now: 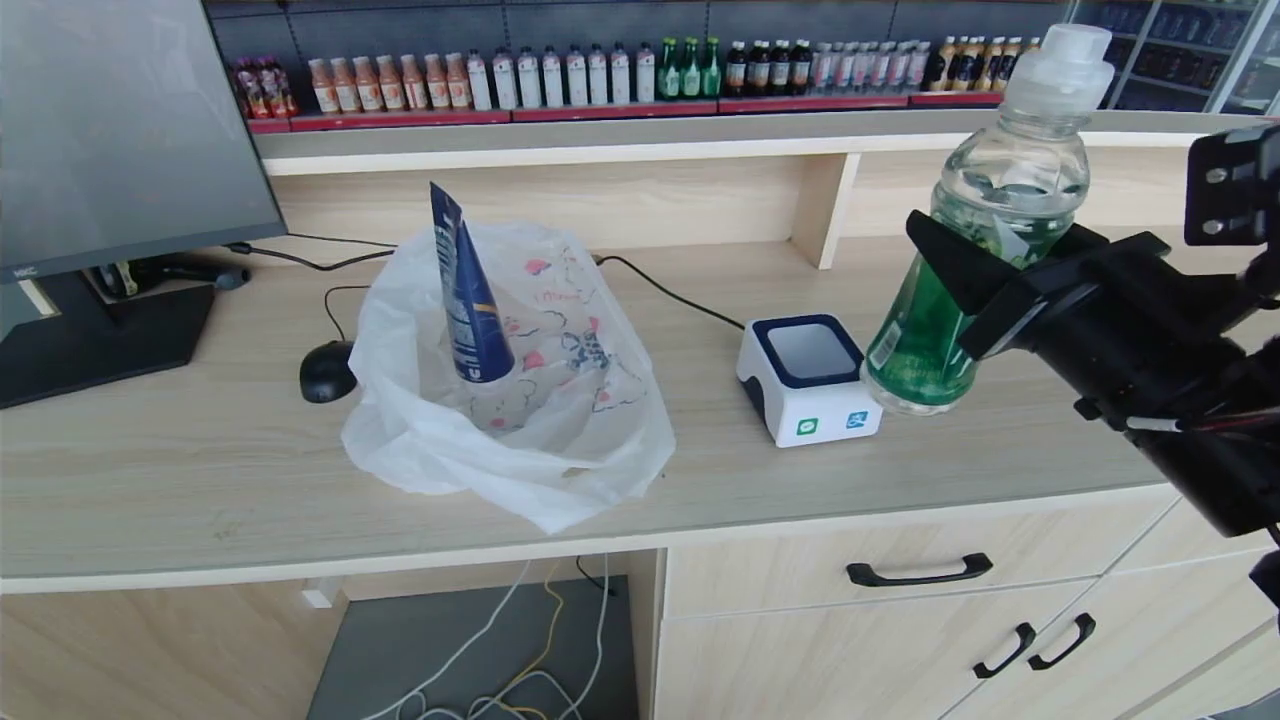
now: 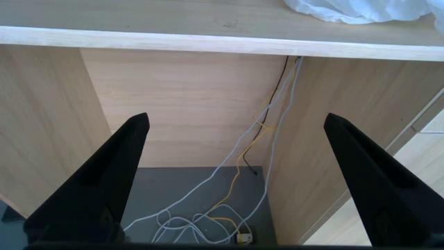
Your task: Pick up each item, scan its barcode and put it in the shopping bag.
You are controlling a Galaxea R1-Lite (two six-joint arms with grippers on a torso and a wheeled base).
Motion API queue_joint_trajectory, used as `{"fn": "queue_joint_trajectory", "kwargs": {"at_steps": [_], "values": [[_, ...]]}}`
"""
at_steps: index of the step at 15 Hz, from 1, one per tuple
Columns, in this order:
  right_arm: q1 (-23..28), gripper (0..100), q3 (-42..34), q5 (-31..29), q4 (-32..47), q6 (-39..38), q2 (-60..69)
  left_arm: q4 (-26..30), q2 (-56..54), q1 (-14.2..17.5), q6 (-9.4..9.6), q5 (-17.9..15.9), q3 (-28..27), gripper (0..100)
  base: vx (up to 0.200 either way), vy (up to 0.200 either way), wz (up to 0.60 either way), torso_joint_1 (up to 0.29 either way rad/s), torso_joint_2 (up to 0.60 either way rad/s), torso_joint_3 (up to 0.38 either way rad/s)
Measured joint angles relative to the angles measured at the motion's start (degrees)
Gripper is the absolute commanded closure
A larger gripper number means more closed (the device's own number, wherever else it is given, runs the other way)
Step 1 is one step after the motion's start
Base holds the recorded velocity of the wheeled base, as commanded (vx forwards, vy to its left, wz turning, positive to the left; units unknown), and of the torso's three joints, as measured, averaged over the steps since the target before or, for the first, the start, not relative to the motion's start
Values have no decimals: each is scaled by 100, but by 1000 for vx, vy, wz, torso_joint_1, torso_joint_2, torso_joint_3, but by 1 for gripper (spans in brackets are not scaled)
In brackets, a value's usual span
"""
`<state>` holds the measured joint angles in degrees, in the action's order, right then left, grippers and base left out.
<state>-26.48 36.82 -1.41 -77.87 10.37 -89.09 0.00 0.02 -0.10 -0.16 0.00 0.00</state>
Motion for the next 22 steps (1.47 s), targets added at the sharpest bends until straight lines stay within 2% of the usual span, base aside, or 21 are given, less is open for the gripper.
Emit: {"fn": "queue_joint_trajectory", "kwargs": {"at_steps": [3, 8, 9, 12, 16, 20, 22], "values": [[2, 100, 741, 166, 263, 396, -267, 0, 0, 5, 2, 0, 0, 0, 0, 0, 0, 0, 0, 0], [311, 100, 2029, 874, 538, 1816, -595, 0, 0, 5, 0, 0, 0, 0, 0, 0, 0, 0, 0, 0], [300, 100, 2098, 935, 551, 1948, -633, 0, 0, 5, 0, 0, 0, 0, 0, 0, 0, 0, 0, 0], [243, 100, 2266, 1865, 558, 2654, -661, 0, 0, 5, 0, 0, 0, 0, 0, 0, 0, 0, 0, 0], [234, 100, 2325, 2940, 556, 3210, -653, 0, 0, 5, 2, 0, 0, 0, 0, 0, 0, 0, 0, 0], [258, 100, 2007, 3623, 553, 3992, -667, 0, 0, 5, 0, 0, 0, 0, 0, 0, 0, 0, 0, 0], [258, 100, 1757, 3663, 542, 4313, -674, 0, 0, 5, 0, 0, 0, 0, 0, 0, 0, 0, 0, 0]]}}
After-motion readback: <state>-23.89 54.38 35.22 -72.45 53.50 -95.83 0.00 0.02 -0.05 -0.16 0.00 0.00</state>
